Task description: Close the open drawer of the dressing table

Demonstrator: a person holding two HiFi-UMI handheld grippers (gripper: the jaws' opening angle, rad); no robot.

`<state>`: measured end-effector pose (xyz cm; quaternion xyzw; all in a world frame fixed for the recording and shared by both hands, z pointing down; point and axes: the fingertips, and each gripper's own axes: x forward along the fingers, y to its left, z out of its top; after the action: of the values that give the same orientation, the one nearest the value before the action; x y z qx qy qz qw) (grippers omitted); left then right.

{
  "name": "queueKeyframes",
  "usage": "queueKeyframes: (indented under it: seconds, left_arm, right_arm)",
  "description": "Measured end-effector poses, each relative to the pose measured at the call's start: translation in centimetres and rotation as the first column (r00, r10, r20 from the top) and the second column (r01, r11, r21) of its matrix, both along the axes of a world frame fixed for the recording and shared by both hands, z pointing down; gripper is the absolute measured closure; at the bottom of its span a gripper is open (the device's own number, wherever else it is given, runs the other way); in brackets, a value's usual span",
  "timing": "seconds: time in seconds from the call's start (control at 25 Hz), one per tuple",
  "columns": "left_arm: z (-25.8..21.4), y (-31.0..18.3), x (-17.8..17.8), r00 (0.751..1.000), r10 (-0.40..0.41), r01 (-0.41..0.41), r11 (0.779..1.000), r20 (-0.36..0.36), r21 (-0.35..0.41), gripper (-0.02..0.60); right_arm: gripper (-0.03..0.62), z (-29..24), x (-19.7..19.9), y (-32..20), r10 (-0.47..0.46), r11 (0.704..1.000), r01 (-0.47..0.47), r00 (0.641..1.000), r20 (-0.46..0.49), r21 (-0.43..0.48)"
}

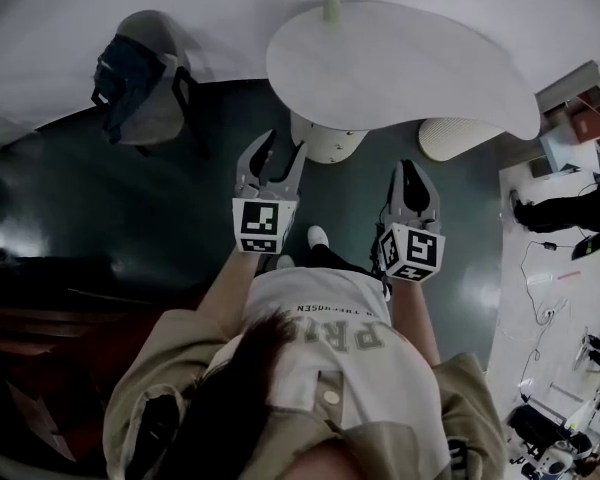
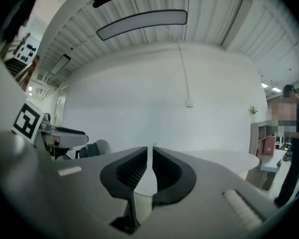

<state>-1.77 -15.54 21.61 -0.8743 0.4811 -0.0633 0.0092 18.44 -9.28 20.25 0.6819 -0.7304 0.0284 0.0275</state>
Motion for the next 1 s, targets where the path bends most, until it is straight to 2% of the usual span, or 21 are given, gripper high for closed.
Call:
queueKeyframes:
  seconds: [0.36,0.64,1.0]
  left_arm:
    - [-1.0,0.2,0.3,1.0,-0.009,0.01,0.999,-0.004,0.053,0.446]
    - [-0.4,0.6,-0.2,0.999,-0.032,0.032,0.998,0.001,0.052,0.479]
    - [-0.8,0.9,-0.7,0.999,-0.049,0.049,0.995,0.0,0.084,0.574]
  right_arm:
    - [0.583,-0.6,1.3,1.0,0.03,0.999,-0.03,1.0,0.007,0.018]
    - [0.589,0.0,1.3,1.5,0.035,0.999,-0.035,0.999,-0.001,0.005]
    - [0.589,-0.3,0.7,1.6,0.023,1.0,-0.022,1.0,-0.018,0.013]
